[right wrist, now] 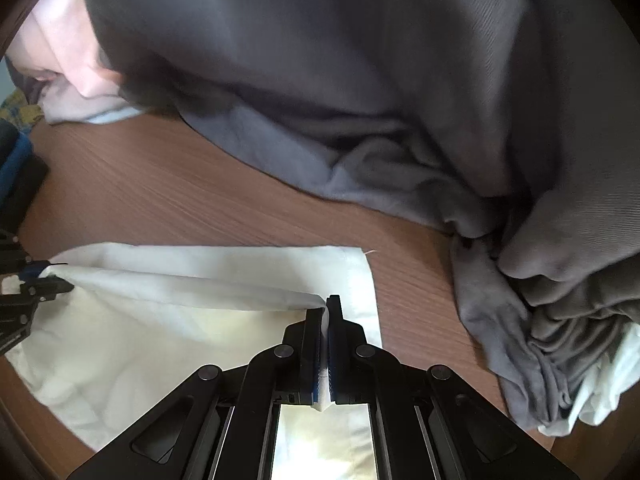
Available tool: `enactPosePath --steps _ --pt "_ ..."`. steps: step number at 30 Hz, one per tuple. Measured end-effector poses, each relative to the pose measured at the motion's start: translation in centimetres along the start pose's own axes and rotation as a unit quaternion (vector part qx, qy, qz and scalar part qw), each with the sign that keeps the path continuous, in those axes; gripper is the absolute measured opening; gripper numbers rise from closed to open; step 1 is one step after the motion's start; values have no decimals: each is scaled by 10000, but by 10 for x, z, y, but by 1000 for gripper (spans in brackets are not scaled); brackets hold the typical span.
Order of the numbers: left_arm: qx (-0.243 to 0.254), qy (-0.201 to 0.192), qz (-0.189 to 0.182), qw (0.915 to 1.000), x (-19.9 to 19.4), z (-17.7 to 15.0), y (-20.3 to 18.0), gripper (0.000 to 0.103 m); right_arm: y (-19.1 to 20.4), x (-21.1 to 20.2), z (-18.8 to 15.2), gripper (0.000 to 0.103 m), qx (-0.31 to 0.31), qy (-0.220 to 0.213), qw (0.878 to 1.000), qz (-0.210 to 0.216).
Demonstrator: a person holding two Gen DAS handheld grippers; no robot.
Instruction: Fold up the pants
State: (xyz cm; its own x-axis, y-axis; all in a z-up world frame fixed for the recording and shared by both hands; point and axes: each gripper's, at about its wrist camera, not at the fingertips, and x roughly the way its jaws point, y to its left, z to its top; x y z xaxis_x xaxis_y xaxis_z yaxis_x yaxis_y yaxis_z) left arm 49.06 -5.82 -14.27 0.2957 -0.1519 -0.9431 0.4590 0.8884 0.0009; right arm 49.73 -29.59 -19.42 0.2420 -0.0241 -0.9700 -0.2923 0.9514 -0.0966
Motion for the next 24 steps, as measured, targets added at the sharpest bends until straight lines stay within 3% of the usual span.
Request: enactPosePath --steps 7,16,17,19,20,21,23,24 --pt "-50 -85 -46 9999 3 6 5 11 -4 28 10 3 -9 125 9999 -23" --pt "-546 -170 -53 9983 17 19 29 23 -12 42 28 4 189 -165 9997 -53" --pt "-551 -197 -29 9983 16 19 30 23 -12 42 29 8 227 -204 9995 -74" --pt "-558 -223 29 9982 14 16 30 28 -10 37 31 27 226 -341 9988 -265" --pt "-565 -272 132 9979 11 16 28 30 -10 33 30 43 228 -438 9982 -339" --pt "-580 -413 271 9971 4 14 27 32 -10 26 28 49 276 -557 9972 -417" --pt "-626 -789 686 9925 -12 10 25 34 -12 10 20 49 470 -750 9949 -482" --pt "-636 -1015 904 9887 -23 6 21 41 -12 0 13 49 582 -850 9935 -490"
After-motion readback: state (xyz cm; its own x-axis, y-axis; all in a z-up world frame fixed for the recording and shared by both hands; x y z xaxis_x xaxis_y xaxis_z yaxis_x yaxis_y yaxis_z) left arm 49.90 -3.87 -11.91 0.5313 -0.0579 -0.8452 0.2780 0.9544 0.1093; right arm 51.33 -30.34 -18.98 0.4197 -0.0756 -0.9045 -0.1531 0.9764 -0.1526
